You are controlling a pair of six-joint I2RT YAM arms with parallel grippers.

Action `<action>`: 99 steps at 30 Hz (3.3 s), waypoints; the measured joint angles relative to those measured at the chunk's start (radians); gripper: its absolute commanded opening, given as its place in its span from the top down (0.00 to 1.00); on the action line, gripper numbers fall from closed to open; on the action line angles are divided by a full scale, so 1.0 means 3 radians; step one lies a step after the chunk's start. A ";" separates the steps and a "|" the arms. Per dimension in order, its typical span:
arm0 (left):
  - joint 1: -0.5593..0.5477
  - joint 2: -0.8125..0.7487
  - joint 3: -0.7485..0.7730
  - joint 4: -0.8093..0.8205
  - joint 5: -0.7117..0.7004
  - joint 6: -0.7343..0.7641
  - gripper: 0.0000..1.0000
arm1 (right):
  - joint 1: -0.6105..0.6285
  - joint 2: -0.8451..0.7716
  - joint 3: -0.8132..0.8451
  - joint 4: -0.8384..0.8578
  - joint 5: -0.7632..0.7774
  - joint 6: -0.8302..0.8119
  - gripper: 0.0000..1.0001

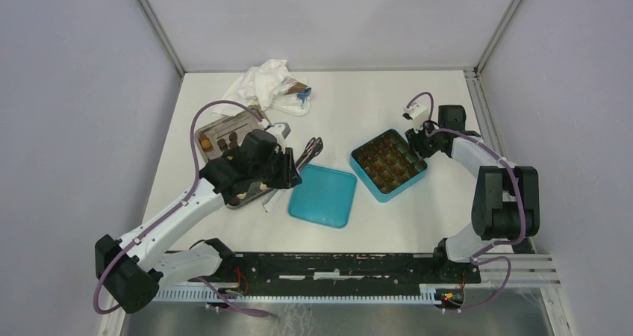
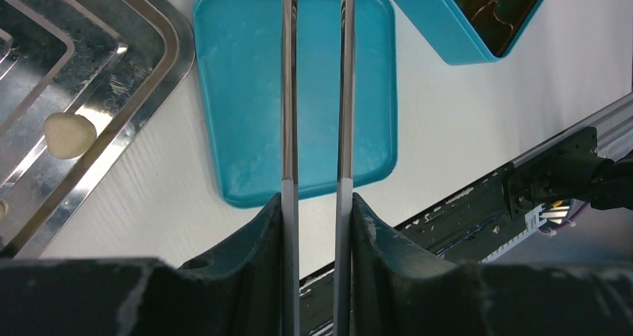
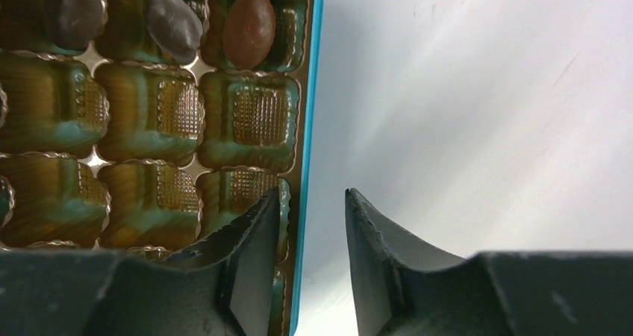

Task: Pack the chocolate
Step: Pick up the packing box from the center of the board, then place the packing box at the center of the board, then place the fake chocolate in the packing box.

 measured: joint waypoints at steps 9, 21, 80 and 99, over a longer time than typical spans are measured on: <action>-0.0183 0.0140 0.0000 0.0141 -0.0041 -0.0033 0.98 | 0.0001 0.0092 0.0000 -0.0081 0.0017 -0.0079 0.85; -0.0439 0.0184 0.0000 0.0301 -0.0160 -0.0055 0.98 | 0.0000 -0.0374 -0.0256 0.0070 0.0034 -0.0126 1.00; -0.1097 0.1476 0.0916 0.0833 -0.0379 0.0108 0.98 | 0.0000 -0.0189 -0.0254 0.0037 -0.0324 0.0043 0.63; -0.1130 0.2621 0.1886 0.0769 -0.0361 0.0207 0.96 | -0.0418 -0.0842 -0.0238 0.0088 -0.0557 0.0135 0.46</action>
